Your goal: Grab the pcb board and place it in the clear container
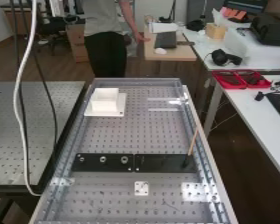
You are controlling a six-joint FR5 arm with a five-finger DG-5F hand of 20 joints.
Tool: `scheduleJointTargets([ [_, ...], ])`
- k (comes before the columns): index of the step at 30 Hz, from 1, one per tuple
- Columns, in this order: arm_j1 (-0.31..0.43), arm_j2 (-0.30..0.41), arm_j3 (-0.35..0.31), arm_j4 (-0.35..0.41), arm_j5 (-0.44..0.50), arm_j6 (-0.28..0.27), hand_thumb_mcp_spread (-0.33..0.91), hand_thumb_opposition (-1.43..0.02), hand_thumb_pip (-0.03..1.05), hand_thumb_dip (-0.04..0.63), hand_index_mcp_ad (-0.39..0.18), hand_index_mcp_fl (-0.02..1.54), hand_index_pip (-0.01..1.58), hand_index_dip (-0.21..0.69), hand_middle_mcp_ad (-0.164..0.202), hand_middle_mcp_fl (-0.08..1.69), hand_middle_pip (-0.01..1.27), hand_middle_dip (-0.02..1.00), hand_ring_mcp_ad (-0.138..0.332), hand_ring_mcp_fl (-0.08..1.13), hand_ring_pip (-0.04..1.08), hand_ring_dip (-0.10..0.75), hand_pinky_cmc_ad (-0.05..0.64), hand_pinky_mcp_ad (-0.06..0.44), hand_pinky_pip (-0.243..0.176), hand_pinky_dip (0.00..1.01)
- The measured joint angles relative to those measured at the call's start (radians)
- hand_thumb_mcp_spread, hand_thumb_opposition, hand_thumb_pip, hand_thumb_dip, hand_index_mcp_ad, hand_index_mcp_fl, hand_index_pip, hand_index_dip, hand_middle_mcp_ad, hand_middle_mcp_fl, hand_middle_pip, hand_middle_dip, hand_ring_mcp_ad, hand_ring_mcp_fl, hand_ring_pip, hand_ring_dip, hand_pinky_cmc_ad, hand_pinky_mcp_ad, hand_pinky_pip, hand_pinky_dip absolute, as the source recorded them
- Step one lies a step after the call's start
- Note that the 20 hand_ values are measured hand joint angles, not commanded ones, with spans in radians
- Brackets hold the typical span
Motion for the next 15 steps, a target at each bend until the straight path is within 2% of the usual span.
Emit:
scheduleJointTargets([
  [3,0.000,0.000,0.000,0.002,-0.001,0.004,0.00,0.01,0.01,0.000,0.005,0.01,-0.01,0.007,0.044,0.02,0.02,0.02,0.010,0.00,0.01,0.012,0.077,0.051,-0.010,0.01],
  [5,0.000,-0.001,0.000,0.002,-0.001,0.006,0.04,-0.13,0.02,0.000,0.021,0.01,0.00,0.007,0.042,0.01,0.02,0.02,0.009,0.00,0.01,0.012,0.077,0.049,-0.010,0.04],
  [6,0.000,-0.001,0.000,0.002,-0.001,0.006,0.10,-0.26,0.08,0.003,0.038,0.00,0.01,0.017,0.042,0.00,0.03,0.03,0.014,0.00,0.02,0.012,0.091,0.068,-0.010,0.07],
  [7,0.000,-0.002,0.000,0.002,-0.001,0.007,0.14,-0.32,0.11,0.003,0.040,0.01,0.02,0.017,0.040,0.01,0.06,0.03,0.012,0.01,0.03,0.012,0.098,0.082,-0.010,0.09],
  [9,0.000,-0.002,0.001,0.002,-0.001,0.008,0.15,-0.43,0.13,0.007,0.047,0.00,0.03,0.030,0.058,0.01,0.09,0.02,0.061,0.01,0.04,0.012,0.152,0.112,-0.028,0.18],
  [12,0.000,-0.004,0.001,0.003,-0.001,0.010,0.17,-0.49,0.12,0.003,0.073,0.01,0.05,0.054,0.075,0.00,0.11,0.05,0.126,0.00,0.05,0.012,0.229,0.164,-0.051,0.25],
  [15,-0.001,-0.008,-0.002,0.011,-0.001,0.013,0.18,-0.52,0.12,0.007,0.080,0.02,0.06,0.077,0.091,0.00,0.12,0.05,0.138,0.00,0.08,0.012,0.265,0.199,-0.068,0.29],
])
